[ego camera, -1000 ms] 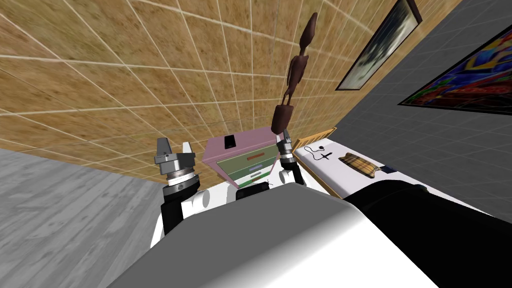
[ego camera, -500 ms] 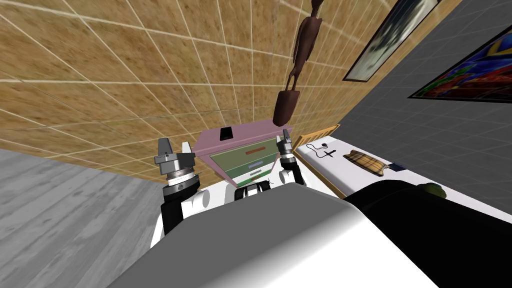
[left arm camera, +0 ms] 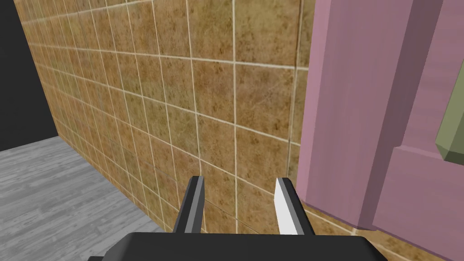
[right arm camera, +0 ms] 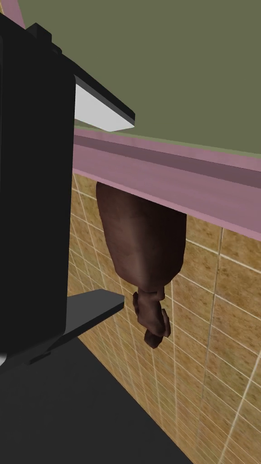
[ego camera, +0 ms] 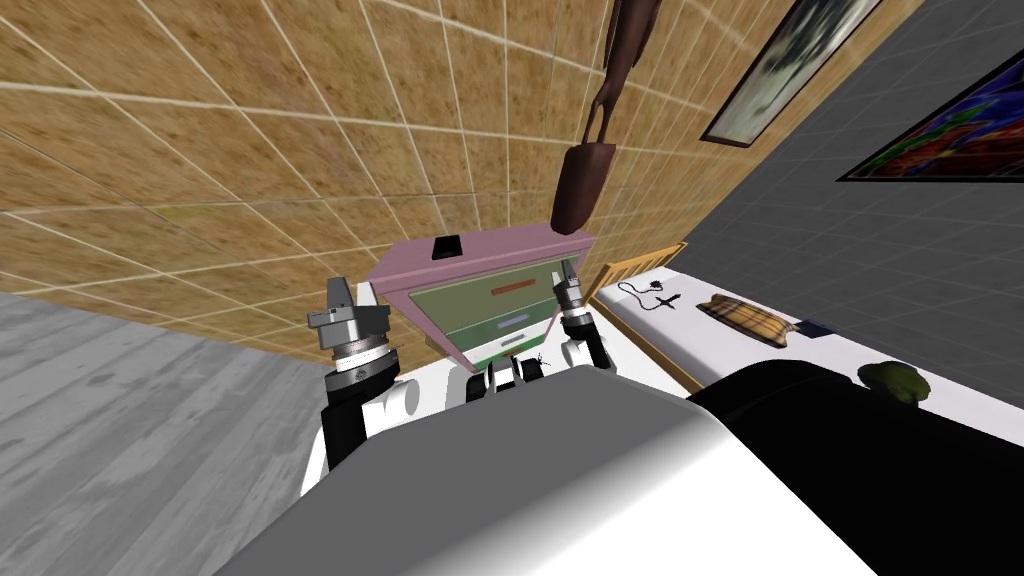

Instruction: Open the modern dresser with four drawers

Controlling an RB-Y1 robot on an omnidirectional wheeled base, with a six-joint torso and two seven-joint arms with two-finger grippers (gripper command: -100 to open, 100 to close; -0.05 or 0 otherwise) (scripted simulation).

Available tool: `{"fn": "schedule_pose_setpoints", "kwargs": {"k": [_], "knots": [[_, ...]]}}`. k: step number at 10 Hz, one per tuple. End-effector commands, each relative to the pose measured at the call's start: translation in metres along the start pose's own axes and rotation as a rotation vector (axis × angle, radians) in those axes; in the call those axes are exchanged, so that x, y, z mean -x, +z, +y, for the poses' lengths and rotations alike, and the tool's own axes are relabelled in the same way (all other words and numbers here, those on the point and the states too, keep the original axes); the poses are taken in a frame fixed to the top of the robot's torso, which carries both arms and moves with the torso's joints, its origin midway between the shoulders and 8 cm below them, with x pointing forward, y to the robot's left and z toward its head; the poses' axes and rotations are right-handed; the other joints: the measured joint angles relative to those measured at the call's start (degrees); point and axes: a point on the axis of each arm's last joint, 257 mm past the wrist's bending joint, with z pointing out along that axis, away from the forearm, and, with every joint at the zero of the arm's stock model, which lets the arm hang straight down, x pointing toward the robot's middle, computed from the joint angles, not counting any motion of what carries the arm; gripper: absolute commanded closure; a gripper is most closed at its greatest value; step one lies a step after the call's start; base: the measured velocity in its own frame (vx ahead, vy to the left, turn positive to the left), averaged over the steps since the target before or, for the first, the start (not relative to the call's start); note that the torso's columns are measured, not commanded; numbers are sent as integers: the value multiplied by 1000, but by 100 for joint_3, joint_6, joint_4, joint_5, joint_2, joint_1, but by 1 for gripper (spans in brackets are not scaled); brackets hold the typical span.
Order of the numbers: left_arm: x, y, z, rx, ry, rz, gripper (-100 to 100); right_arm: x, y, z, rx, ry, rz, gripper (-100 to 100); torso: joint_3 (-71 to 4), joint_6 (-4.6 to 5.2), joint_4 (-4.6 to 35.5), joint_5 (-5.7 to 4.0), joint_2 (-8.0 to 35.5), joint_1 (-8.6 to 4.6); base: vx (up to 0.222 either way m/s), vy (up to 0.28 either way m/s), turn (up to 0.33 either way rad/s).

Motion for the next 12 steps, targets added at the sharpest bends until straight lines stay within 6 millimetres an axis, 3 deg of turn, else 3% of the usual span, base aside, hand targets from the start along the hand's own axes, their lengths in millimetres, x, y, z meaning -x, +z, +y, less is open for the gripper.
{"fn": "schedule_pose_setpoints", "kwargs": {"k": [1, 12], "knots": [[0, 0, 0, 0, 0, 0, 0, -5, 0, -6, -7, -134, 51, -100, -4, 0, 6, -2, 6, -6, -17, 67, 4], [0, 0, 0, 0, 0, 0, 0, -10, 6, -32, 6, -775, 200, -100, -9, 0, 6, -5, 0, -13, -22, 71, 4]]}}
